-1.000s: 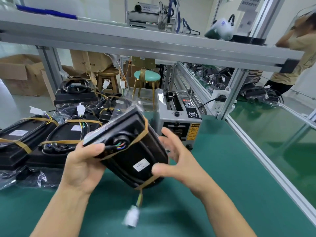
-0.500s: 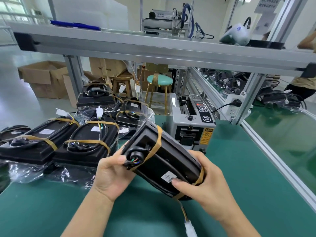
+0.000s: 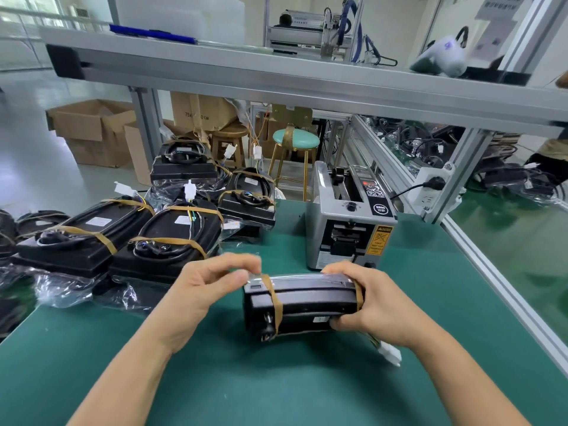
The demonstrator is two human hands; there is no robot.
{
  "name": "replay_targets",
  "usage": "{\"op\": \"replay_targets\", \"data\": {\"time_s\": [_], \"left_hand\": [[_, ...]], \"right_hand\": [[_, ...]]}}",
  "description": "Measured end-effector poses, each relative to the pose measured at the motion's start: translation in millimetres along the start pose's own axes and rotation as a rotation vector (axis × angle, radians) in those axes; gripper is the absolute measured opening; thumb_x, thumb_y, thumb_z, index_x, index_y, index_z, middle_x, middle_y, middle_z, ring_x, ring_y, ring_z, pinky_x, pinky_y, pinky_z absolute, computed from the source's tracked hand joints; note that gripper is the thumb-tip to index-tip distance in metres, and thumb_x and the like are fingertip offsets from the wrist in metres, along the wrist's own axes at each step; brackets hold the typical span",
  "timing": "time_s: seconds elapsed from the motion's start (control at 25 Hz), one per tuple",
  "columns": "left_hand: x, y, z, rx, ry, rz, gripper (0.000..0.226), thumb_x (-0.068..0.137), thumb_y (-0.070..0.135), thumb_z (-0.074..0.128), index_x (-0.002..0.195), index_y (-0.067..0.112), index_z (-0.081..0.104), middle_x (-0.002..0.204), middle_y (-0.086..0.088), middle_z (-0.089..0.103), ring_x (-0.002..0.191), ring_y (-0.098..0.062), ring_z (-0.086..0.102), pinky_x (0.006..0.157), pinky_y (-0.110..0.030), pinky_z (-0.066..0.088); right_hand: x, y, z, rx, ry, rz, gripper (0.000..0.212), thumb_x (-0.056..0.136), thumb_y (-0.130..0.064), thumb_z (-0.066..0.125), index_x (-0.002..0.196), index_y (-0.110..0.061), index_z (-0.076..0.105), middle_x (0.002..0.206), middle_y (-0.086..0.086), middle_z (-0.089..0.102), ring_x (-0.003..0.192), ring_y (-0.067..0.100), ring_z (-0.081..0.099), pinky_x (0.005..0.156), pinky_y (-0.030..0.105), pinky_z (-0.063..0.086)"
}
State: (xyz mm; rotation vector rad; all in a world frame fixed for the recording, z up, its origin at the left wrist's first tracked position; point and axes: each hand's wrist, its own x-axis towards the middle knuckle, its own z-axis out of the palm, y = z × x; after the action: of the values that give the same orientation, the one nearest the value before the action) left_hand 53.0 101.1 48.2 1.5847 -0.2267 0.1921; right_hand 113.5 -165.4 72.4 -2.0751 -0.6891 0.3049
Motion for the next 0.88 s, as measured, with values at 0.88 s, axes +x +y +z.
{"op": "replay_targets", "data": {"time_s": [0.88], "left_hand": [[-13, -26, 22, -0.066, -0.019, -0.078, 0.082, 0.047, 0.055, 0.086, 0.122, 0.033, 0.062, 0.12, -0.007, 0.066, 0.109, -0.019, 0.062, 0.093, -0.018, 0.046]], "right_hand": [[12, 35, 6, 0.254, 0.002, 0.068, 0.061, 0.047, 0.015, 0.054, 0.091, -0.026, 0.065, 0.075, -0.012, 0.06, 0.057, 0.006, 0.05, 0.048, 0.015, 0.035]]}}
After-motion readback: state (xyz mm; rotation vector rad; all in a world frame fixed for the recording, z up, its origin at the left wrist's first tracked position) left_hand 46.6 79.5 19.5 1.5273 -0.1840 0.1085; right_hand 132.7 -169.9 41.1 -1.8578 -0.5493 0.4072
